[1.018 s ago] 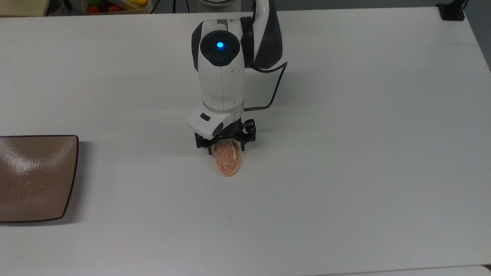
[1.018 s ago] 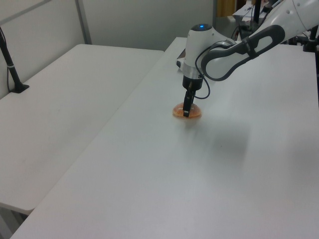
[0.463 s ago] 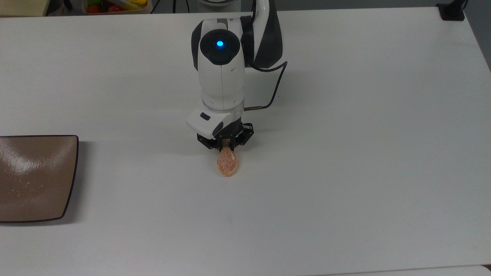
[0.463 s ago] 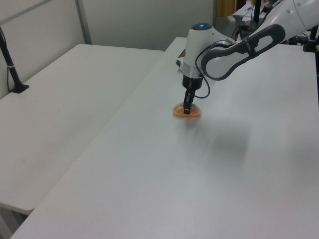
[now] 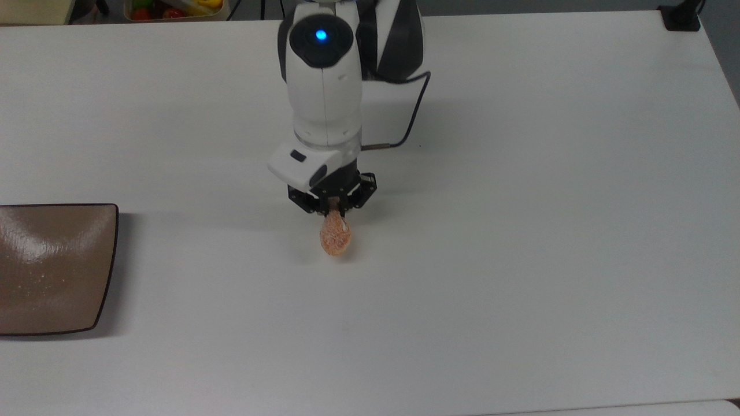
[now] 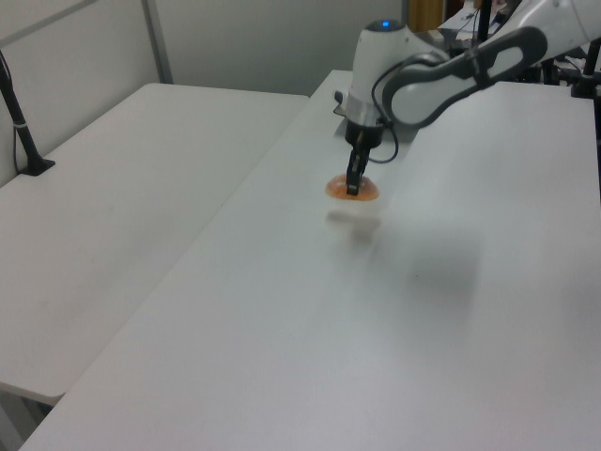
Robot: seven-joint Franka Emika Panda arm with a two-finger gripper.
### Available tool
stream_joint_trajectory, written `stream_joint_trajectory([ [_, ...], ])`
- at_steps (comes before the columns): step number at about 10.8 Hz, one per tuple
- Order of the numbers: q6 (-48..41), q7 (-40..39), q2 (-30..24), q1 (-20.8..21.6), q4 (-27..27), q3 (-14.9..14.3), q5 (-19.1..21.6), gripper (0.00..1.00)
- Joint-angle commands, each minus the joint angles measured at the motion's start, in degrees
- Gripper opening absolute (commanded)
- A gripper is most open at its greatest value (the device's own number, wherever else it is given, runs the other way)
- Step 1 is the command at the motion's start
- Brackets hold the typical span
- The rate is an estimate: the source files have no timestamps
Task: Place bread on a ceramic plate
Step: 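Lift the grasped bread roll up off the table, then carry the bread roll over to the brown square plate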
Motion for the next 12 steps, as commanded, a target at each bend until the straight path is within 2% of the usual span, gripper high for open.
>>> stream_joint_trajectory([
  [1, -7.70, -0.38, -7.91, -1.73, -1.26, -0.22, 0.33, 0.07],
  [4, -14.02, -2.12, -13.71, -4.89, -1.26, -0.22, 1.20, 0.07],
  [6, -18.50, -9.48, -17.58, -8.22, -1.09, -0.74, 5.57, 0.08],
  [10, -20.28, -20.47, -18.57, -13.32, -0.56, -0.84, 6.74, 0.09],
  [12, -20.11, -28.56, -17.60, -17.88, -0.12, -0.83, 7.96, 0.09],
])
